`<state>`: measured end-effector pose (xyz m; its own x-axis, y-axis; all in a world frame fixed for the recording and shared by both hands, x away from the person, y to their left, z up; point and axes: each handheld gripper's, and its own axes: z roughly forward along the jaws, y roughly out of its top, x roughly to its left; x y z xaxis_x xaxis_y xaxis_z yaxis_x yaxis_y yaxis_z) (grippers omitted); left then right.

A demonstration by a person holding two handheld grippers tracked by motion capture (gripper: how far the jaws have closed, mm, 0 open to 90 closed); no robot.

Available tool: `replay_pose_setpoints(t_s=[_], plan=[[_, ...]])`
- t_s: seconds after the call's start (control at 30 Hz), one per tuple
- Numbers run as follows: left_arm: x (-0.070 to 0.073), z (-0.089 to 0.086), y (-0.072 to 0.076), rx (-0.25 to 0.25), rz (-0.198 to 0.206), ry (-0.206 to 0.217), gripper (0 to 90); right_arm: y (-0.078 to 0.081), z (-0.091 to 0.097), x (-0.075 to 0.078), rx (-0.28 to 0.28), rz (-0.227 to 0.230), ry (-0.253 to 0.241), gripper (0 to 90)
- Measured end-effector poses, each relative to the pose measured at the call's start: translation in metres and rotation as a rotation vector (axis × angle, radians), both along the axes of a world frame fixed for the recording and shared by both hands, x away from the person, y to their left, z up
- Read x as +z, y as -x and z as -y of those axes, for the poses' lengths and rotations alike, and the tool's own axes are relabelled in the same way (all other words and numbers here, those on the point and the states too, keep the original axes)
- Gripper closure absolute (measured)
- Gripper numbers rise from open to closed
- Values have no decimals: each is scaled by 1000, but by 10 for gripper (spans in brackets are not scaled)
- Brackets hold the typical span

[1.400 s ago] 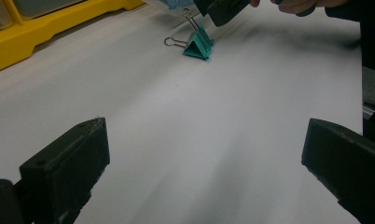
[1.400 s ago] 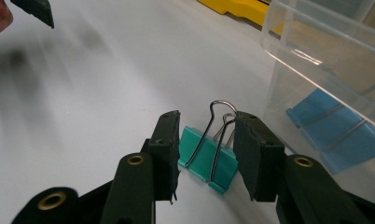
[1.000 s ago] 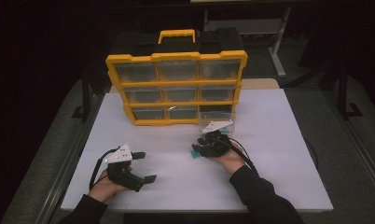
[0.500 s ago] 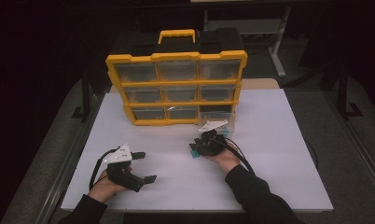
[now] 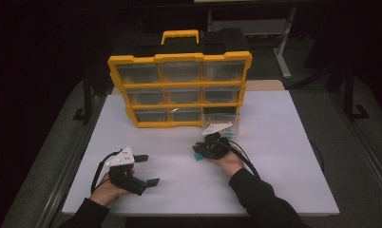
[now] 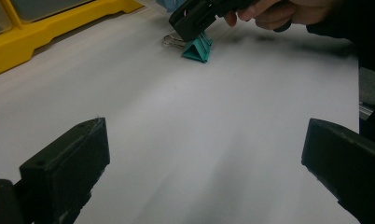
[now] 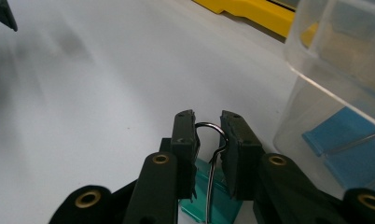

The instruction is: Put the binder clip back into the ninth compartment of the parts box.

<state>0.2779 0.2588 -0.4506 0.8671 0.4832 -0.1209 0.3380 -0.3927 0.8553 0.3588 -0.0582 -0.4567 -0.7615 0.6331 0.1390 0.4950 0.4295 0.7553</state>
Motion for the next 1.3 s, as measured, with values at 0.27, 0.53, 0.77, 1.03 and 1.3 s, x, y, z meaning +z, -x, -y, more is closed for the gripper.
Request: replay_pose_setpoints(t_s=[0.27,0.53,0.77,1.03,1.3], plan=[[0,0,0,1,0,0,7,2,2,4,39,-16,-25,813],[0,0,0,0,0,0,7,4,2,7,72,-27,-48,874],[0,0,0,-1,0,-2,7,9,5,21,88,-5,-78,874],[0,1,0,-3,-1,-4,7,19,4,39,123,14,-101,874],[-1,1,-1,4,-5,-2,7,20,6,58,146,36,-128,874]])
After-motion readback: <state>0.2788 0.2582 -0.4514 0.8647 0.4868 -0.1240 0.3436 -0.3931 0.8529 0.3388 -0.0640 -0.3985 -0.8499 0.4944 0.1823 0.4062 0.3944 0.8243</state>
